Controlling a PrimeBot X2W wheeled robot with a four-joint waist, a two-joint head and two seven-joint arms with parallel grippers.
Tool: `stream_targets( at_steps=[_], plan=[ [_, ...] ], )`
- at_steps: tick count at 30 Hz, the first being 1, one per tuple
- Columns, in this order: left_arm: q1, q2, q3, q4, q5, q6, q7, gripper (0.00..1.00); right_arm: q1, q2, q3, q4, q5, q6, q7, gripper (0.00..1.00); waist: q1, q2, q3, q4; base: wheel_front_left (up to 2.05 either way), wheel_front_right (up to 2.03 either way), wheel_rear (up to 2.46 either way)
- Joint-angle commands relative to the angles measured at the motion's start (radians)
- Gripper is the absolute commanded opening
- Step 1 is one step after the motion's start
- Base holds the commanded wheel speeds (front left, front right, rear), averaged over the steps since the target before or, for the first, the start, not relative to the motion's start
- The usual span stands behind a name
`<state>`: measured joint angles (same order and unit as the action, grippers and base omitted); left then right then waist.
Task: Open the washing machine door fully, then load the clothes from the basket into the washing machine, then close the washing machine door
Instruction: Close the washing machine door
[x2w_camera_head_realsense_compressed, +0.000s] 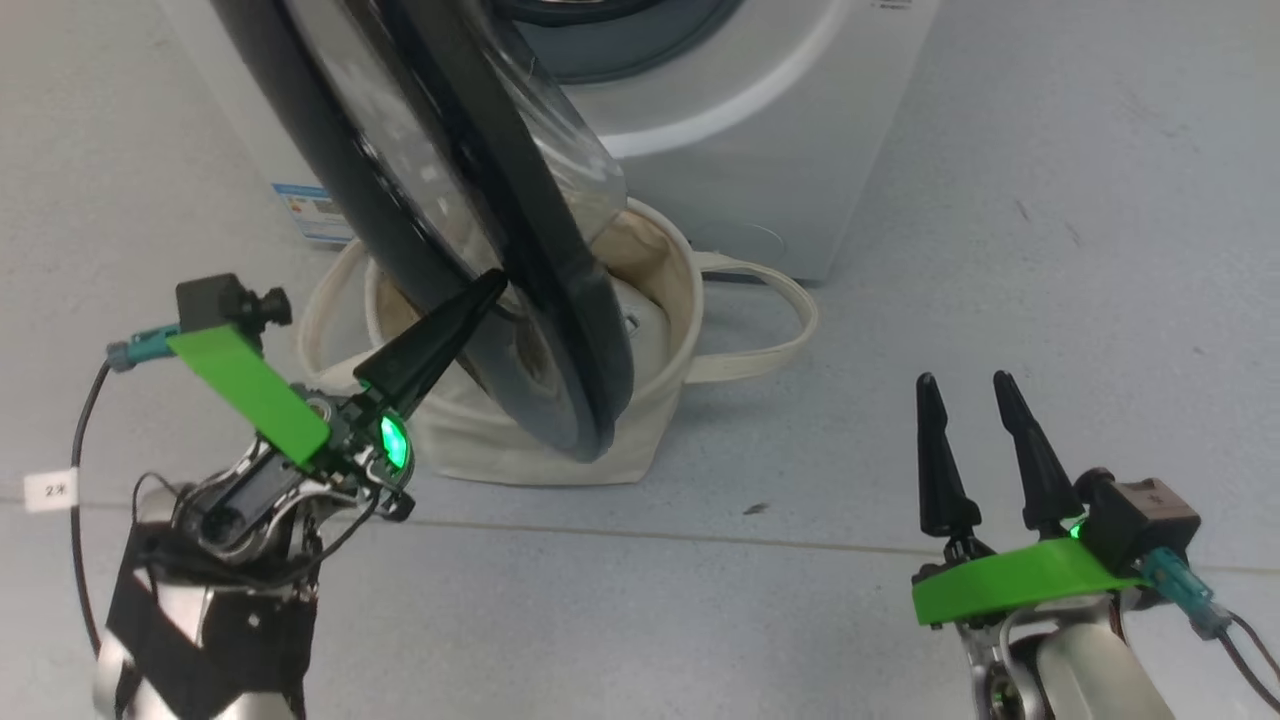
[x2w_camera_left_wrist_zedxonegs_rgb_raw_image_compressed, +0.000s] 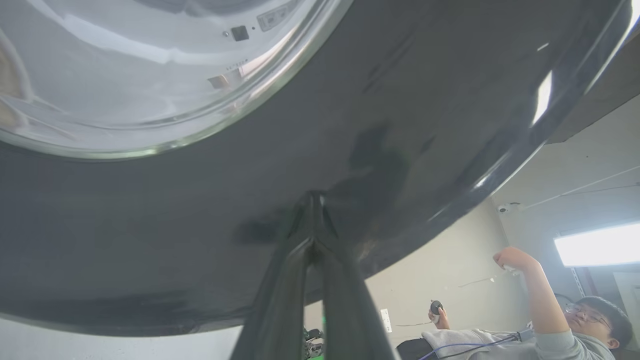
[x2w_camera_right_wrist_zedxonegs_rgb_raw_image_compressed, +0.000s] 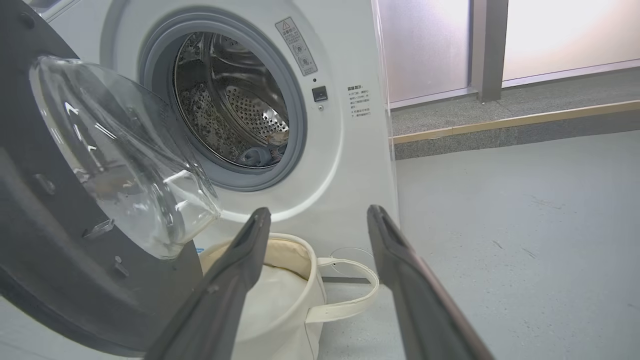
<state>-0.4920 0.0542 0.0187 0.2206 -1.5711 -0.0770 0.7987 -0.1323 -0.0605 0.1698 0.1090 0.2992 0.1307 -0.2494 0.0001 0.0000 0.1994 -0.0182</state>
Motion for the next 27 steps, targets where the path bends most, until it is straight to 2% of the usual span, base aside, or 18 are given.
stream_targets(
  at_steps=[1, 5, 7, 10, 13, 21, 27],
  plan=[
    [-0.046, 0.006, 0.016, -0.029, -0.005, -0.012, -0.001, 0.0, -0.031, 0.01, 0.015, -0.039, -0.006, 0.0, -0.012, 1.0, -0.0001, 0.0, 0.022, -0.032, 0.0, 0.0, 0.0],
    [-0.09, 0.002, -0.017, 0.009, 0.007, -0.026, -0.022, 0.0, -0.04, 0.01, -0.007, -0.043, -0.003, 0.0, -0.012, 1.0, -0.0001, 0.0, 0.047, -0.085, 0.0, 0.0, 0.0],
    [-0.112, 0.001, -0.027, 0.029, 0.01, -0.032, -0.034, 0.0, -0.044, 0.01, -0.073, -0.036, -0.006, 0.0, -0.012, 1.0, -0.0001, 0.0, 0.059, -0.111, 0.0, 0.0, 0.0],
    [-0.141, -0.001, -0.035, 0.065, -0.004, -0.036, -0.04, 0.0, -0.058, 0.01, -0.167, -0.013, 0.053, 0.0, -0.012, 1.0, -0.0001, 0.0, 0.071, -0.15, 0.0, 0.0, 0.0],
    [-0.165, 0.003, -0.026, 0.095, 0.002, -0.04, -0.054, 0.0, -0.073, 0.01, -0.212, -0.001, 0.078, 0.0, -0.012, 1.0, -0.0001, 0.0, 0.08, -0.188, 0.0, 0.0, 0.0],
    [-0.195, 0.009, -0.001, 0.156, -0.016, -0.048, -0.079, 0.0, -0.069, 0.01, -0.22, 0.016, 0.102, 0.0, -0.012, 1.0, -0.0001, 0.0, 0.079, -0.222, 0.0, 0.0, 0.0],
    [-0.145, 0.043, -0.076, 0.108, 0.127, -0.053, -0.134, 0.0, -0.069, 0.01, -0.183, -0.006, 0.117, 0.0, -0.012, 1.0, -0.0001, 0.0, 0.062, -0.196, 0.0, 0.0, 0.0]
  ],
)
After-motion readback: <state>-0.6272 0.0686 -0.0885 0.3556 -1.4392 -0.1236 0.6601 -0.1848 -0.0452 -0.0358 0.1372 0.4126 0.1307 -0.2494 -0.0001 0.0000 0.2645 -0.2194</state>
